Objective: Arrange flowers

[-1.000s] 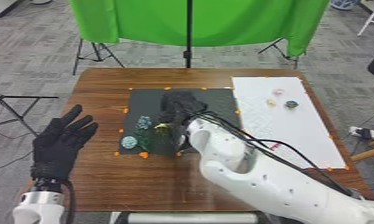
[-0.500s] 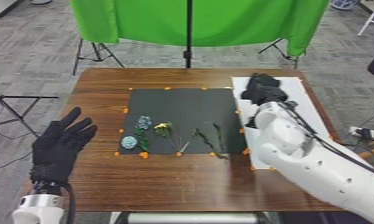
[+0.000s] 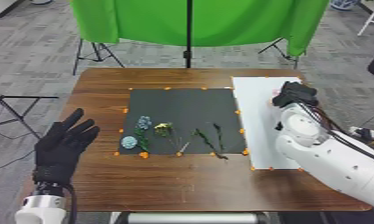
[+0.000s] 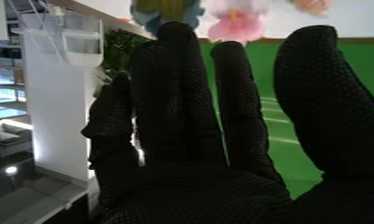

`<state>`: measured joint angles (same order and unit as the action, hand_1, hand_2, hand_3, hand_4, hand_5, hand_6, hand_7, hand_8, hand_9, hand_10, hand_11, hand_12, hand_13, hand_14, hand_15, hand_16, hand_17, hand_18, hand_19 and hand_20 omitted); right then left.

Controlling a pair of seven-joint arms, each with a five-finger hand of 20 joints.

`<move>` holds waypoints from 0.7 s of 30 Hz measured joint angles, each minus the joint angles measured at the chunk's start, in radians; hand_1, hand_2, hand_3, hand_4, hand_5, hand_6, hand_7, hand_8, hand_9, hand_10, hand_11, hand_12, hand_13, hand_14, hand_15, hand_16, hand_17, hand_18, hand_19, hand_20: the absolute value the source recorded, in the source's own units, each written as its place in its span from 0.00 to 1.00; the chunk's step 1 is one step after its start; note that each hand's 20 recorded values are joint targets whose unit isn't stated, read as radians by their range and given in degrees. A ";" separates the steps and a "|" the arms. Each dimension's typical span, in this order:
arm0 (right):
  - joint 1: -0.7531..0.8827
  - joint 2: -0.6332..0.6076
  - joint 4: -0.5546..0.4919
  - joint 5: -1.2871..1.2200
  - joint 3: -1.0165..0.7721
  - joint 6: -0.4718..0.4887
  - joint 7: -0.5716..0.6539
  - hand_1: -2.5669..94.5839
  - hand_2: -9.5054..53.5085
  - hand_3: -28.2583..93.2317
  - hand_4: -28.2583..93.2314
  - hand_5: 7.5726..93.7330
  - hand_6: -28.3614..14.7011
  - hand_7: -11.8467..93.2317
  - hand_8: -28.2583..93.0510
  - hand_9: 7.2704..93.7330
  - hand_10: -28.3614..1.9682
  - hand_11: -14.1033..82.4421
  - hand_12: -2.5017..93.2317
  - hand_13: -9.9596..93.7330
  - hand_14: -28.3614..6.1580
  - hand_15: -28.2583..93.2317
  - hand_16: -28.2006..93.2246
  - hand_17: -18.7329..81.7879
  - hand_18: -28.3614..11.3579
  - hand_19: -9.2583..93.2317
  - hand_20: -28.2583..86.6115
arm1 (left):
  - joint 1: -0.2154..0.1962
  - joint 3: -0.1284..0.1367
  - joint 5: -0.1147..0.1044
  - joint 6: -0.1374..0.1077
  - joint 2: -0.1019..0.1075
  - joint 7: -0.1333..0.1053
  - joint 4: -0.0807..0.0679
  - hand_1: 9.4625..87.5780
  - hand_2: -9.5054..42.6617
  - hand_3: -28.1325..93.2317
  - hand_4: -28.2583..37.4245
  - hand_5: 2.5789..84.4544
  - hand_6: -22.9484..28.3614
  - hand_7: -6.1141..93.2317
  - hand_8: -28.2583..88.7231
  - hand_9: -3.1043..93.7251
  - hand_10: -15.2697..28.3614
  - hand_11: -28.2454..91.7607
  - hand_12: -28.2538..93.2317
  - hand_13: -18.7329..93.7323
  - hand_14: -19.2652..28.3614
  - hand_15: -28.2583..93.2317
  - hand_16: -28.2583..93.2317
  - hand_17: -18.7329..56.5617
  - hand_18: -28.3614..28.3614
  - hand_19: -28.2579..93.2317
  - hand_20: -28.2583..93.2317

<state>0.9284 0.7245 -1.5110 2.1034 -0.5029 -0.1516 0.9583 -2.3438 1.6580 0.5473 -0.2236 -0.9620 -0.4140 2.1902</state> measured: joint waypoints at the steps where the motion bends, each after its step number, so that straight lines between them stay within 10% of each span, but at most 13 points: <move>1: 0.000 0.003 0.001 0.001 0.005 -0.004 0.000 0.40 0.00 0.89 0.00 0.54 0.73 0.24 0.13 0.67 0.46 0.44 0.19 0.65 0.49 0.86 0.35 0.42 0.02 0.89 0.68 | 0.001 0.000 0.001 0.000 -0.001 0.002 0.000 0.12 0.36 0.86 0.00 0.45 0.63 0.17 0.16 0.43 0.84 0.44 0.33 0.40 1.00 0.65 0.16 0.14 0.98 0.69 0.37; 9: -0.017 0.036 0.025 -0.009 0.036 0.000 -0.006 0.42 0.00 0.88 0.00 0.58 0.77 0.25 0.12 0.69 0.49 0.45 0.19 0.67 0.52 0.86 0.36 0.42 0.02 0.88 0.68 | 0.007 0.002 0.004 0.001 -0.012 0.013 0.000 0.12 0.36 0.86 0.00 0.46 0.64 0.17 0.16 0.43 0.84 0.44 0.33 0.40 1.00 0.65 0.16 0.14 0.98 0.69 0.37; 16: -0.063 0.095 0.099 -0.006 0.075 0.036 0.005 0.59 0.00 0.75 0.00 0.91 0.79 0.24 0.22 0.96 0.74 0.28 0.34 0.79 0.66 0.80 0.40 0.47 0.09 0.89 0.67 | 0.022 0.000 0.004 0.001 -0.016 0.017 -0.004 0.13 0.36 0.86 0.00 0.46 0.64 0.17 0.16 0.43 0.84 0.44 0.33 0.40 1.00 0.65 0.16 0.14 0.97 0.69 0.37; 21: -0.078 0.105 0.108 0.040 0.102 0.017 0.008 0.61 0.00 0.74 0.00 0.95 0.79 0.23 0.22 1.00 0.74 0.30 0.33 0.82 0.69 0.79 0.41 0.48 0.11 0.90 0.67 | 0.024 -0.002 0.002 0.000 -0.013 0.013 -0.004 0.13 0.36 0.86 0.00 0.46 0.64 0.17 0.16 0.43 0.84 0.44 0.33 0.40 1.00 0.65 0.16 0.14 0.97 0.69 0.37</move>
<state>0.8503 0.8293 -1.4030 2.1436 -0.4008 -0.1349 0.9658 -2.3193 1.6560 0.5489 -0.2236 -0.9752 -0.4010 2.1857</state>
